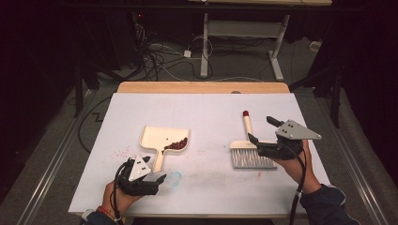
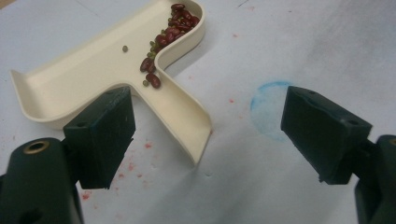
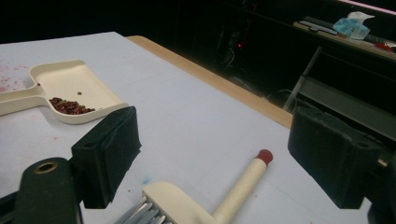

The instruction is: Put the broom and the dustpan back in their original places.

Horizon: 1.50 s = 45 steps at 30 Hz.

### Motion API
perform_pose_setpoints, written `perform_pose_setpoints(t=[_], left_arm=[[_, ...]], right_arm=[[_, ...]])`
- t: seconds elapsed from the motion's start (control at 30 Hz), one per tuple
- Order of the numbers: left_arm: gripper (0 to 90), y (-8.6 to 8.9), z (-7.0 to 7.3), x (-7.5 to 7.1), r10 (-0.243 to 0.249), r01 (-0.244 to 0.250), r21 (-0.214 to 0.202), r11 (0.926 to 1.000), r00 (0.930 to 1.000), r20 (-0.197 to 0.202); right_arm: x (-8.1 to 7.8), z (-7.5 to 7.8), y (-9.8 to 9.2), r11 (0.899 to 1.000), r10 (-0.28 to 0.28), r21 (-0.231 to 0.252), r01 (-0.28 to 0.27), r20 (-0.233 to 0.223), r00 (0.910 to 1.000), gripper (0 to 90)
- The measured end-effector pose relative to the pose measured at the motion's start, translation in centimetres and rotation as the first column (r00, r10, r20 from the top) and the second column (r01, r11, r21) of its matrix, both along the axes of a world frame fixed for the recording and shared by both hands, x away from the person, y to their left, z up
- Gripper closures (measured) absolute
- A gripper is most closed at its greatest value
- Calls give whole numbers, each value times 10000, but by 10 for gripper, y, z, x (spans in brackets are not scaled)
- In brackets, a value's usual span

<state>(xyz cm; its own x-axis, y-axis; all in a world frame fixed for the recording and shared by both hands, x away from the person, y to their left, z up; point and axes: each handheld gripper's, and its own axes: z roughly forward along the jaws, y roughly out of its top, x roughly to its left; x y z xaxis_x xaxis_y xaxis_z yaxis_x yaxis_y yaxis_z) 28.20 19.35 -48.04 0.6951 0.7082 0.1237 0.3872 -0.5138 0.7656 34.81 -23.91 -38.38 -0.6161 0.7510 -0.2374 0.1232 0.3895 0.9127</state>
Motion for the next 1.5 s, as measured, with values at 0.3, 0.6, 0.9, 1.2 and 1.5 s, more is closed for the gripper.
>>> perform_pose_setpoints(t=[0.3, 0.6, 0.9, 1.2, 1.5], left_arm=[[175, -1, 0, 0, 24, -24, 28, 10000, 10000, 7], [175, 0, 0, 0, 49, -49, 63, 10000, 10000, 1], [175, 0, 0, 0, 55, -56, 108, 9999, 10000, 65], [175, 0, 0, 0, 65, -69, 208, 9998, 9998, 176], [175, 1, 1, -2, 60, -72, 374, 9993, 9995, 301]], right_arm=[[-10, -6, -4, 9998, 172, -105, -170, 180, 9997, 168], [-18, -10, -12, 9998, 155, -141, -151, 321, 9994, 162], [-29, -20, -22, 9995, 126, -307, -113, 432, 9990, 162], [-39, -32, -30, 9979, -35, -645, 66, 486, 9988, 162], [-49, -49, -41, 9957, -75, -919, 111, 398, 9992, 163]])
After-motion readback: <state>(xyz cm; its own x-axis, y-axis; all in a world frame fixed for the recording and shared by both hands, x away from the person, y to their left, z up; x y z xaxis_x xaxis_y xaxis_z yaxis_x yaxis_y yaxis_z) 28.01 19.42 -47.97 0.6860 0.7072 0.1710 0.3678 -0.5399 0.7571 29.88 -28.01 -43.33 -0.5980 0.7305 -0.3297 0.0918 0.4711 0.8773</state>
